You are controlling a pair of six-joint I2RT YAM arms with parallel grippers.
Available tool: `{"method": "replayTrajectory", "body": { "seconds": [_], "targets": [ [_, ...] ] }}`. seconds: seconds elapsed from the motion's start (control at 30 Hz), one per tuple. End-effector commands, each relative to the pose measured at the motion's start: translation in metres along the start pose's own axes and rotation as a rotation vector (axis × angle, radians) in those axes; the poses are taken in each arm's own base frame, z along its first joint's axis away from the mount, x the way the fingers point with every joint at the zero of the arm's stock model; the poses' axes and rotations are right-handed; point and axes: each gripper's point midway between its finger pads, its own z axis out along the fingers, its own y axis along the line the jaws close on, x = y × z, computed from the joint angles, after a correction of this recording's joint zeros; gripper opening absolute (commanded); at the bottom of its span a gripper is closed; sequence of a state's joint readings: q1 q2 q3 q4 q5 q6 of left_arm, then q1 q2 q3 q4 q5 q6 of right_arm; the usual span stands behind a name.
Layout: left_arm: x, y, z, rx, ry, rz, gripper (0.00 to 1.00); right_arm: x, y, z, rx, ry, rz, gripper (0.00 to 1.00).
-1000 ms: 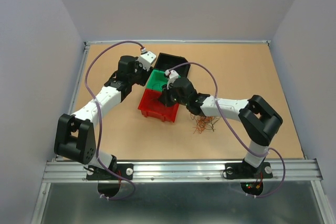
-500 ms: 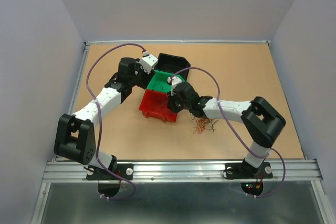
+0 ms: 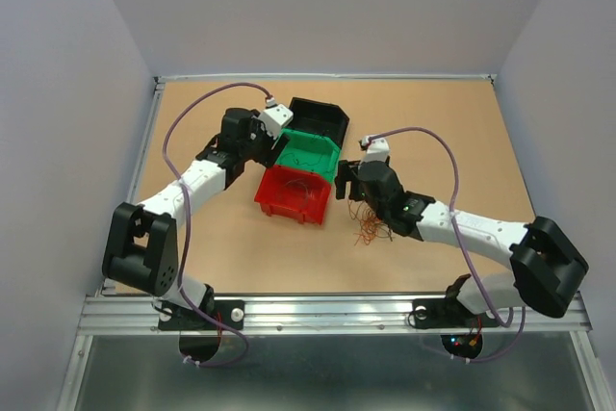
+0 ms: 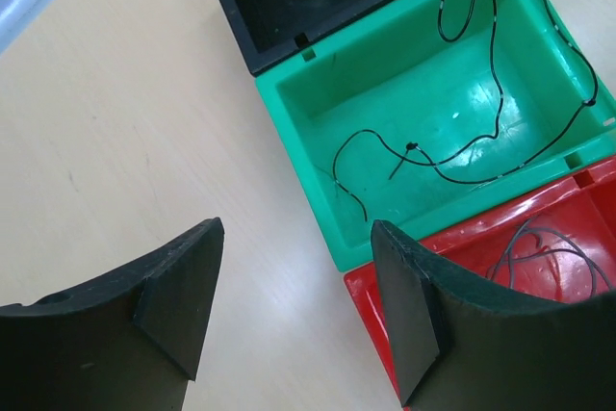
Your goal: Untangle the cables
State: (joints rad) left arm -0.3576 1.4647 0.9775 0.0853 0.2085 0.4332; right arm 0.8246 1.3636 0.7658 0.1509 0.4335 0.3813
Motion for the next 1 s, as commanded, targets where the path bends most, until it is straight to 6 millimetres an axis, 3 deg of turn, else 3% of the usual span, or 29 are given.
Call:
{"method": "replayTrajectory", "body": {
  "seconds": [0.0,0.1,0.23,0.33,0.43,0.63,0.73,0.8,0.83,0.87,0.93,0.97],
  "targets": [
    [0.004,-0.001,0.016,0.003,0.030,0.000,0.74,-0.011,-0.064,-0.017,0.271,-0.089,0.099,0.84],
    [0.011,0.000,0.027,0.003,0.061,-0.011,0.74,-0.007,-0.089,-0.021,0.322,-0.088,0.141,0.86],
    [0.021,-0.006,0.041,0.035,0.100,-0.027,0.70,0.001,-0.124,-0.009,0.382,-0.040,0.186,0.84],
    [0.027,-0.006,0.046,0.039,0.123,-0.032,0.56,0.015,-0.133,0.007,0.377,0.032,0.189,0.81],
    [0.028,-0.006,0.047,0.043,0.129,-0.022,0.32,0.018,-0.122,0.025,0.328,0.071,0.162,0.77],
    [0.027,-0.005,0.043,0.048,0.125,0.005,0.17,0.017,-0.090,0.042,0.154,0.097,0.146,0.66],
    [0.026,-0.005,0.044,0.046,0.125,0.005,0.18,0.018,-0.087,0.040,0.131,0.102,0.145,0.60],
    [0.026,-0.005,0.043,0.043,0.128,-0.003,0.26,0.016,-0.085,0.037,0.115,0.096,0.145,0.51],
    [0.025,-0.004,0.043,0.039,0.126,-0.001,0.35,0.016,-0.085,0.035,0.112,0.094,0.144,0.45],
    [0.025,-0.004,0.042,0.038,0.123,-0.003,0.39,0.016,-0.084,0.033,0.107,0.091,0.143,0.32],
    [0.022,-0.003,0.041,0.032,0.114,-0.009,0.46,0.009,-0.080,0.029,0.082,0.074,0.146,0.19],
    [0.023,-0.002,0.040,0.027,0.114,-0.011,0.48,0.009,-0.080,0.026,0.076,0.068,0.145,0.07]
  ]
}}
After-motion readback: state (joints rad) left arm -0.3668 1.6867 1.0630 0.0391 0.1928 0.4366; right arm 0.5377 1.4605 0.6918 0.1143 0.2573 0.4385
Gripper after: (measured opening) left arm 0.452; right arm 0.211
